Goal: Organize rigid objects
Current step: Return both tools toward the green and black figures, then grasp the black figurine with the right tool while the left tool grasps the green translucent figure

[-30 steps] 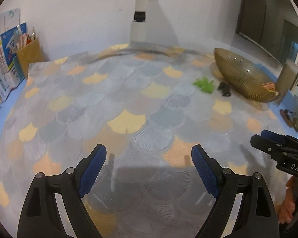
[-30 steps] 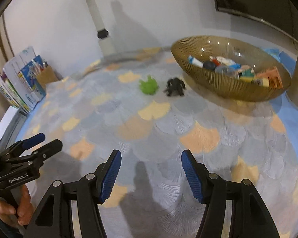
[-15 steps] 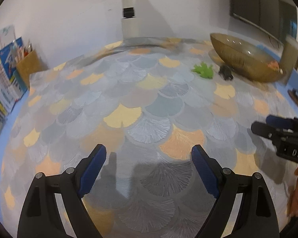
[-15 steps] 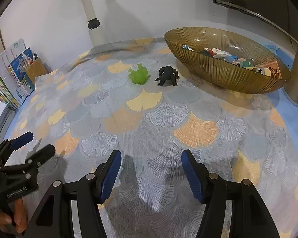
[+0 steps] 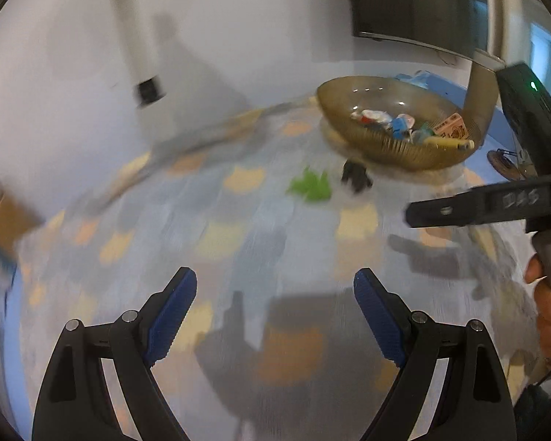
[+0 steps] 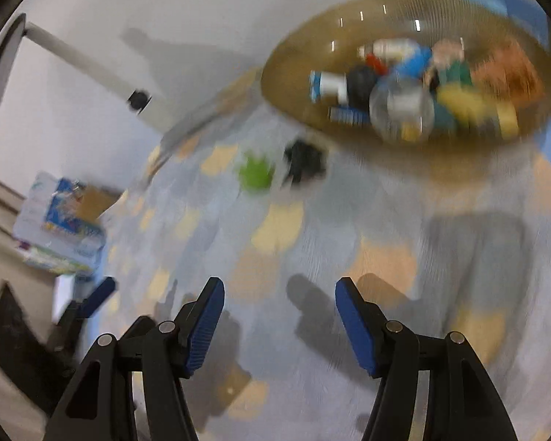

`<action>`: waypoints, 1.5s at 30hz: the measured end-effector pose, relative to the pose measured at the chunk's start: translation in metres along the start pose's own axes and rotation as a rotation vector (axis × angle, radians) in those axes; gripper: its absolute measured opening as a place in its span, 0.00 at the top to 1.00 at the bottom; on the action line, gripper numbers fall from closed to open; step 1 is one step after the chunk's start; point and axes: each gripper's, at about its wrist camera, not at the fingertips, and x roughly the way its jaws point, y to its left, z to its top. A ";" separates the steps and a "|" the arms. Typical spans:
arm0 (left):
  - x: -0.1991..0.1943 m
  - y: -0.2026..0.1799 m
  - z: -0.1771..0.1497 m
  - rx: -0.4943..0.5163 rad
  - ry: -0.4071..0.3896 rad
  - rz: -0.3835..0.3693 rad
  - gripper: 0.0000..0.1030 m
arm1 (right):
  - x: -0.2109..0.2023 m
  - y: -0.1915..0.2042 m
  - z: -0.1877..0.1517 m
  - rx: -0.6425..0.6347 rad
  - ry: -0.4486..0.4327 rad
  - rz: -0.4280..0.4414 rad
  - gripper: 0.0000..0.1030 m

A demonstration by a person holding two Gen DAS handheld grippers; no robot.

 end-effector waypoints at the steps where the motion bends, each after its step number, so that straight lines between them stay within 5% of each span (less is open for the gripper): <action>1: 0.010 -0.002 0.007 0.012 0.005 -0.013 0.16 | 0.002 0.003 0.004 -0.018 -0.025 -0.024 0.40; 4: 0.046 -0.003 0.025 0.001 0.024 -0.064 0.17 | 0.015 0.014 0.020 -0.094 -0.119 -0.110 0.41; 8: 0.090 -0.006 0.042 0.014 0.069 -0.114 0.27 | 0.043 0.008 0.035 -0.059 -0.111 -0.082 0.48; 17: 0.121 -0.014 0.059 0.053 0.055 -0.168 0.29 | 0.064 0.007 0.050 -0.058 -0.192 -0.144 0.52; 23: 0.129 -0.014 0.061 0.049 0.059 -0.180 0.54 | 0.071 0.012 0.053 -0.059 -0.202 -0.178 0.57; 27: 0.123 -0.019 0.056 0.082 0.047 -0.136 0.55 | 0.070 0.009 0.053 -0.066 -0.197 -0.170 0.70; 33: 0.099 -0.009 0.032 0.032 0.076 -0.114 0.55 | 0.066 0.009 0.041 -0.082 -0.166 -0.150 0.72; 41: 0.004 0.025 -0.037 -0.106 0.021 -0.065 0.55 | 0.020 0.035 -0.017 -0.178 -0.135 0.077 0.73; 45: -0.039 0.035 -0.066 -0.161 -0.021 -0.035 0.55 | 0.007 0.054 -0.052 -0.258 -0.093 0.124 0.73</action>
